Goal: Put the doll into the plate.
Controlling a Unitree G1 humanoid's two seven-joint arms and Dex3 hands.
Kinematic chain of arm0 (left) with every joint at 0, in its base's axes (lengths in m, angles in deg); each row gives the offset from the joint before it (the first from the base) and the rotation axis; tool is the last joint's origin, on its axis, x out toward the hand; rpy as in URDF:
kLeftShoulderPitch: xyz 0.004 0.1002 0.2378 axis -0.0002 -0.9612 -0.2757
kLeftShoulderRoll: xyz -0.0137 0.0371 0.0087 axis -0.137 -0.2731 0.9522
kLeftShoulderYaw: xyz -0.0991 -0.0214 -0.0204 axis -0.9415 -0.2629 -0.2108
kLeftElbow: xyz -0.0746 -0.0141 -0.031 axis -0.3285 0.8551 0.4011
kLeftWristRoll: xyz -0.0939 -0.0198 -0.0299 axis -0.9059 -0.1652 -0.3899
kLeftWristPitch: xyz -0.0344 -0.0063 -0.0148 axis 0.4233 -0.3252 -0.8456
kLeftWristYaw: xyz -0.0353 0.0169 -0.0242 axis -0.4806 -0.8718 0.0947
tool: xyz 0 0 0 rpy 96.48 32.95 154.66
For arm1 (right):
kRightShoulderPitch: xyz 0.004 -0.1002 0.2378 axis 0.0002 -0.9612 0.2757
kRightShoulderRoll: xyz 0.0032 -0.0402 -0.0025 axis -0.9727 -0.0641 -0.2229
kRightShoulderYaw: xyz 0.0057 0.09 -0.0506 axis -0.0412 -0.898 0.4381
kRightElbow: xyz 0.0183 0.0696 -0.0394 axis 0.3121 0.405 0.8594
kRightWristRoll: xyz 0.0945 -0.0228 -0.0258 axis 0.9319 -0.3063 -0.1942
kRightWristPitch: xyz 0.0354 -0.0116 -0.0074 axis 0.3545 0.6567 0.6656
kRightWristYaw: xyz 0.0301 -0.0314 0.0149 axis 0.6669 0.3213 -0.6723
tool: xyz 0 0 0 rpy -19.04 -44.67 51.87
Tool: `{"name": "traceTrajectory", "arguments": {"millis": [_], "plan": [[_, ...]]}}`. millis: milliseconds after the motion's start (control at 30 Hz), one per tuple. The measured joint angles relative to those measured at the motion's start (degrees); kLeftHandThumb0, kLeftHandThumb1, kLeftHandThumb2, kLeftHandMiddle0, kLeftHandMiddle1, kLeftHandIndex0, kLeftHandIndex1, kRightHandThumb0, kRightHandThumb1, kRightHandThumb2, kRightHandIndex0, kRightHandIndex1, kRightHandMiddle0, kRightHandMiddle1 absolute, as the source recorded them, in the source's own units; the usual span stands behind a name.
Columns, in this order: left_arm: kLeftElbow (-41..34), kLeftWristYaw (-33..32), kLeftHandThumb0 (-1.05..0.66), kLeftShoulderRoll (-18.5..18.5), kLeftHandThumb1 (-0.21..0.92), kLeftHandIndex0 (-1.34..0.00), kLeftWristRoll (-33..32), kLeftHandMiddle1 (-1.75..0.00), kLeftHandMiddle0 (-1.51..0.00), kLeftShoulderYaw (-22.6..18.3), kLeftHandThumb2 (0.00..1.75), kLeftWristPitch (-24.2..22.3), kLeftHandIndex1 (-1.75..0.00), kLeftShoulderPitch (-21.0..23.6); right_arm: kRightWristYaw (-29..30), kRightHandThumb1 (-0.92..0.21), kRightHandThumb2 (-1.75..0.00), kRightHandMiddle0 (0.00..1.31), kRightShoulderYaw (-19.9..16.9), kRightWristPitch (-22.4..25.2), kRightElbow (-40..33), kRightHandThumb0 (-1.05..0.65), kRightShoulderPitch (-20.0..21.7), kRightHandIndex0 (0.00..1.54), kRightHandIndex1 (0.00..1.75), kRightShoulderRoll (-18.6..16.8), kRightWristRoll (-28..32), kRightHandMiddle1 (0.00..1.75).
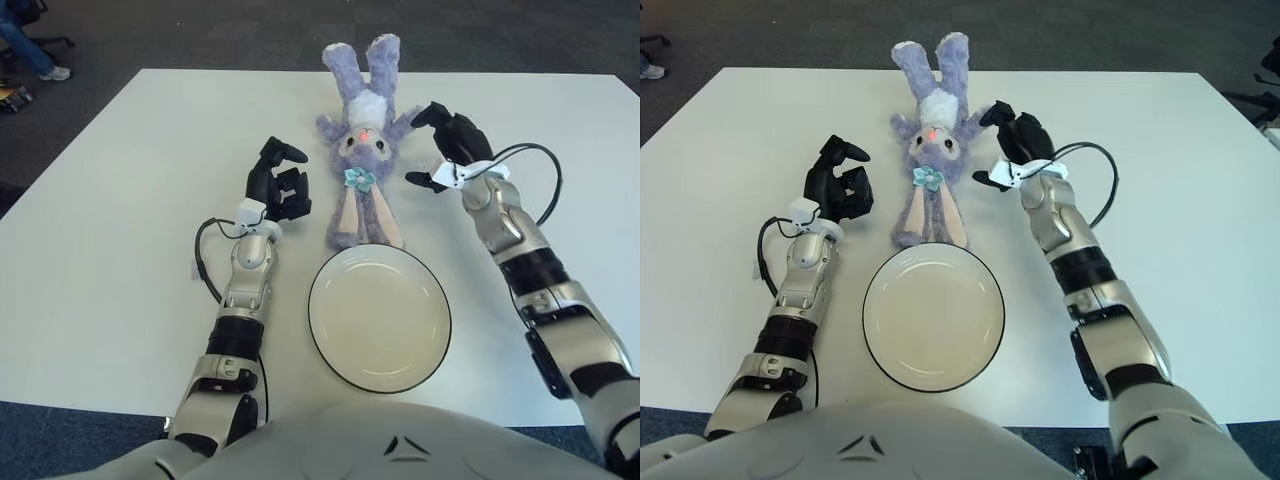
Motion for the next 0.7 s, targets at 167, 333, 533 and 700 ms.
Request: {"name": "traceTrajectory", "arguments": {"millis": [167, 333, 533, 700], "plan": [[0.34, -0.01, -0.42, 0.07, 0.51, -0.46, 0.07, -1.75, -1.13, 0.02, 1.08, 0.65, -1.75, 0.23, 1.89, -0.12, -1.13, 0.00, 1.05, -1.30, 6.10, -0.34, 3.73, 0.00, 0.77, -0.49, -1.06, 0.81], [0.39, -0.01, -0.42, 0.09, 0.51, -0.46, 0.09, -1.75, -1.13, 0.03, 1.07, 0.88, -1.75, 0.23, 2.57, -0.13, -1.12, 0.00, 2.16, -0.99, 9.01, -0.37, 5.75, 0.00, 0.67, -0.95, -1.77, 0.73], [0.46, -0.01, -0.42, 0.10, 0.51, -0.46, 0.08, -1.75, -1.13, 0.02, 1.07, 0.89, -1.75, 0.26, 2.48, -0.19, -1.05, 0.00, 3.58, 0.55, 10.99, -0.47, 7.16, 0.03, 0.66, -1.76, -2.29, 0.68], [0.72, -0.26, -0.42, 0.09, 0.51, -0.46, 0.46, -1.75, -1.13, 0.04, 1.08, 1.95, -1.75, 0.29, 2.13, -0.25, -0.98, 0.00, 4.93, 2.10, 12.94, -0.55, 8.52, 0.06, 0.68, -2.10, -3.46, 0.65]]}}
